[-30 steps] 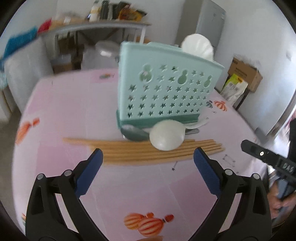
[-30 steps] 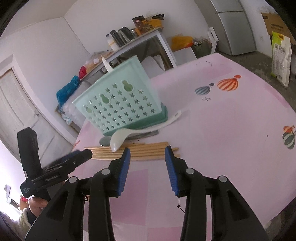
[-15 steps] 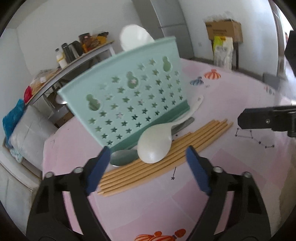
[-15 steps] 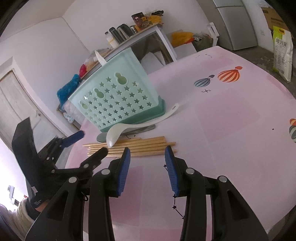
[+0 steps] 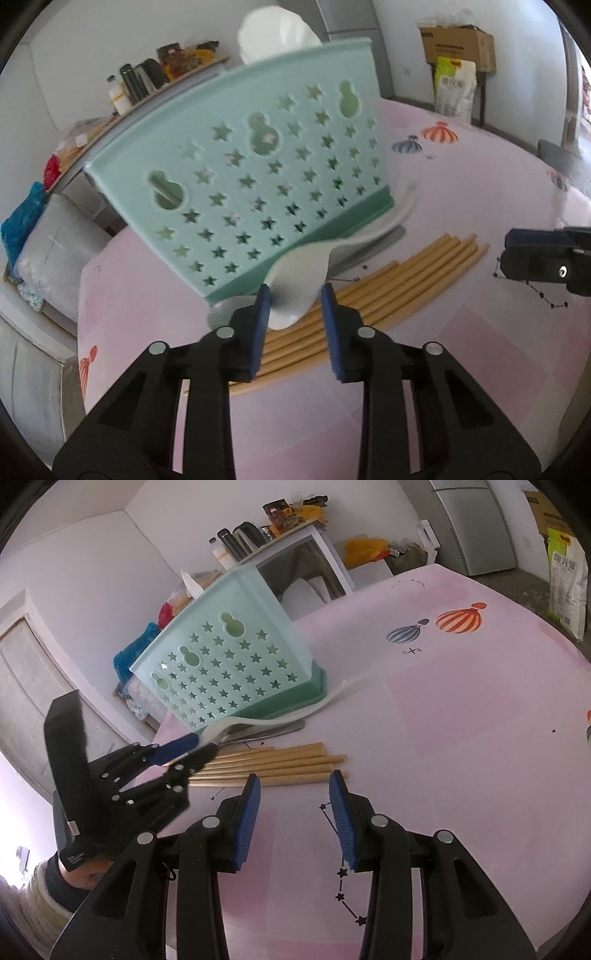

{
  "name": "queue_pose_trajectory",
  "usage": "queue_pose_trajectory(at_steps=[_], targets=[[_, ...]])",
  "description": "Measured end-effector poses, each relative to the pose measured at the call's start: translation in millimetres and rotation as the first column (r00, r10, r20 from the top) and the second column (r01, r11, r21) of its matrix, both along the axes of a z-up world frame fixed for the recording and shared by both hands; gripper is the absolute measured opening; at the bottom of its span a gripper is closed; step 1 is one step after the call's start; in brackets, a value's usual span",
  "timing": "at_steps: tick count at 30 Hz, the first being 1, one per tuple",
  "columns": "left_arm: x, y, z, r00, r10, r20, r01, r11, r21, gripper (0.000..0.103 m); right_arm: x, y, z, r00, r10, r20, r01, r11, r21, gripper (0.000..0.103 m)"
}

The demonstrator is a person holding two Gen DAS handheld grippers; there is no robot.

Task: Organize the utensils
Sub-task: 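Grasp the white plastic ladle beside the holder with the left tool and lift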

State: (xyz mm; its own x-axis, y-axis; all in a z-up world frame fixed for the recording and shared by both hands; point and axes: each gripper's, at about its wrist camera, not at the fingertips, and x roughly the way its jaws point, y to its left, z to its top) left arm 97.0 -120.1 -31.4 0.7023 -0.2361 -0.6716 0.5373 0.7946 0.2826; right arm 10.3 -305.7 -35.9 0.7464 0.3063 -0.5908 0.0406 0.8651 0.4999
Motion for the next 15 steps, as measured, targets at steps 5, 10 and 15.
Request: queue_pose_trajectory(at_steps=[5,10,15], targets=[[8,11,8,0.998,0.056,0.018,-0.055,0.996,-0.067,0.022,0,-1,-3,1.0,0.0,-0.007,0.0,1.0,0.005,0.038],[17,10,4,0.998,0.065,-0.023,-0.067,0.995,-0.074,0.018,2,-1,-4,1.0,0.004,-0.009,-0.004,1.0,0.01,0.038],[26,14,1,0.993,0.096,-0.065,-0.101,0.991,-0.087,0.013,3,-1,-5,1.0,0.004,-0.012,-0.004,1.0,0.012,0.038]])
